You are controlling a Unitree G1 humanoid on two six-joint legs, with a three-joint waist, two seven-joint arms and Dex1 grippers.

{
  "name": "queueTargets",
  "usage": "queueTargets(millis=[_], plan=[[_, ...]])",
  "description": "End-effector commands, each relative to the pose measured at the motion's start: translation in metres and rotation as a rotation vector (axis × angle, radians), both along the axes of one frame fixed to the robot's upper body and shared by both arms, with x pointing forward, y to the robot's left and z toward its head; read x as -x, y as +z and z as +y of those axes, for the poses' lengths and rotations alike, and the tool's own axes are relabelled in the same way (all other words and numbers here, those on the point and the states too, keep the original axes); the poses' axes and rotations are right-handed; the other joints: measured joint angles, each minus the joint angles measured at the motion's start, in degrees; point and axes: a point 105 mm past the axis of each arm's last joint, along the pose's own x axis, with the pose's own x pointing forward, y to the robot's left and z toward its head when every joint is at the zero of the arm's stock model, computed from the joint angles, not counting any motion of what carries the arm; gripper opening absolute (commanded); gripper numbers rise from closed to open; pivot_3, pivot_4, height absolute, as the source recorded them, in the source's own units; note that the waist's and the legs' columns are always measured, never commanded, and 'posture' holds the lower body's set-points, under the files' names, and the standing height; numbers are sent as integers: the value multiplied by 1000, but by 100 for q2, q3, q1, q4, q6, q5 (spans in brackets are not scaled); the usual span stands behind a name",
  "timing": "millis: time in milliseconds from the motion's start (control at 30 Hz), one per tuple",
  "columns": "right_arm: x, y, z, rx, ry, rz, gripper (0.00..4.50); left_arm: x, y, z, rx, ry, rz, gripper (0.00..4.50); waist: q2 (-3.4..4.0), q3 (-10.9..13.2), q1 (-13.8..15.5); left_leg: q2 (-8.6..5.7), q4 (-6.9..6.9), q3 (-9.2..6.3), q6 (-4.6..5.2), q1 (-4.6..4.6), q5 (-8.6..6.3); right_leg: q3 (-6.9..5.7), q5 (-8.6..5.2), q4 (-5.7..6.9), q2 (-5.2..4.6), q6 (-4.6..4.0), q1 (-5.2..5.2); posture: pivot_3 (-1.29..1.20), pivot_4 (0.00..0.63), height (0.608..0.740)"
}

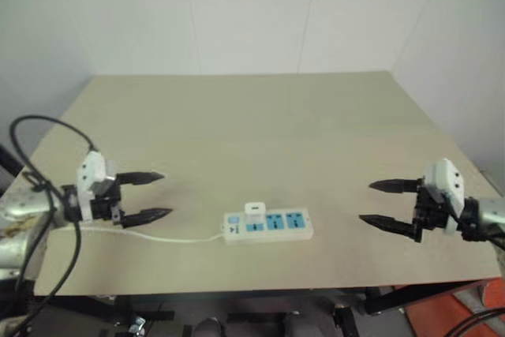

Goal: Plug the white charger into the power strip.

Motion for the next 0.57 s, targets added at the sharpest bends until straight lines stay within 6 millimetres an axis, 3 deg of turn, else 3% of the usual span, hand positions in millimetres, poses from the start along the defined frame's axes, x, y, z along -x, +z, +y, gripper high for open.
queueTargets(millis=[33,567], plan=[[2,7,-4,47,-28,-36,4500,7,2,-4,18,15,-32,4459,-1,1,-2,0,0,4,0,-1,0,4,0,0,-1,0,-1,0,150,740],[4,7,8,6,-61,-44,4500,6,-10,-19,57,24,-15,4459,-2,2,13,2,2,27,0,4,0,16,8,-4,-3,4,2,0,150,740]])
